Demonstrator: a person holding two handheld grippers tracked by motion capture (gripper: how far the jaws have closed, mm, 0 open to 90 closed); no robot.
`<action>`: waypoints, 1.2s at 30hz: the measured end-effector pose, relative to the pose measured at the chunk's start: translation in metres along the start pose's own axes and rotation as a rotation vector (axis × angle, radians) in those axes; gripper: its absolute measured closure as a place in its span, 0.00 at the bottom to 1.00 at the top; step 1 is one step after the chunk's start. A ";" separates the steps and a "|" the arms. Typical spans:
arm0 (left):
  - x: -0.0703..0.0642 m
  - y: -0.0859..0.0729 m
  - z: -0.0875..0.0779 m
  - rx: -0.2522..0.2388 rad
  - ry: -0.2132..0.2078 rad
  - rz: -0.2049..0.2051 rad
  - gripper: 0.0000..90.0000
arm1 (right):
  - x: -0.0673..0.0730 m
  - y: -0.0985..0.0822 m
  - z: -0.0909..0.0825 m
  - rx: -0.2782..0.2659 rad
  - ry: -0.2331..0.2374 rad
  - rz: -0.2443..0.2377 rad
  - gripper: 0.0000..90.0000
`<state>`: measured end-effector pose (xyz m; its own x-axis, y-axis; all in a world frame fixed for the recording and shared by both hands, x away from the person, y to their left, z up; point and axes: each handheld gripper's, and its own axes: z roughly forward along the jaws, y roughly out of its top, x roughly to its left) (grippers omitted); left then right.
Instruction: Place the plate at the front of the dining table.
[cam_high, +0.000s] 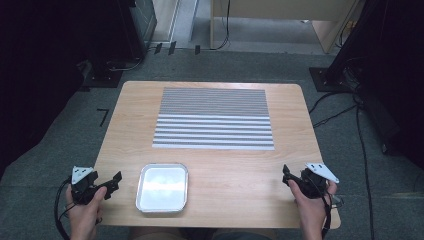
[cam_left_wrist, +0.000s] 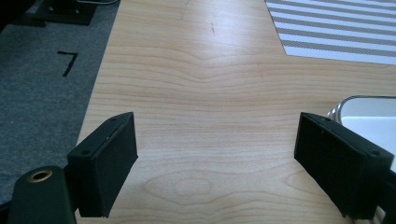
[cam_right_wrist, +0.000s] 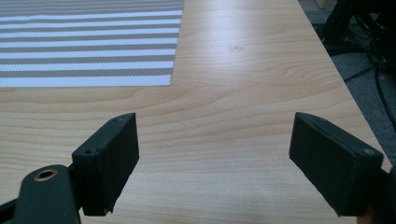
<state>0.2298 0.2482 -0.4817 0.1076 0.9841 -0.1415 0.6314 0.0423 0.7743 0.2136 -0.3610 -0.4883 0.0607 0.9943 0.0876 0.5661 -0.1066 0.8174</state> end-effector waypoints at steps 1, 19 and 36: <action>-0.001 0.000 0.000 0.001 -0.001 0.001 0.15 | 0.002 0.001 -0.001 -0.006 0.003 0.000 0.18; -0.018 0.003 -0.004 0.009 -0.067 0.026 0.15 | 0.031 0.007 -0.010 -0.033 0.076 -0.018 0.18; -0.033 0.002 -0.005 0.015 -0.087 0.059 0.15 | 0.054 0.008 -0.014 -0.043 0.114 -0.045 0.18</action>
<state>0.2240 0.2171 -0.4726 0.2106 0.9661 -0.1491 0.6334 -0.0187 0.7736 0.2099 -0.3086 -0.4687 -0.0595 0.9919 0.1126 0.5300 -0.0642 0.8456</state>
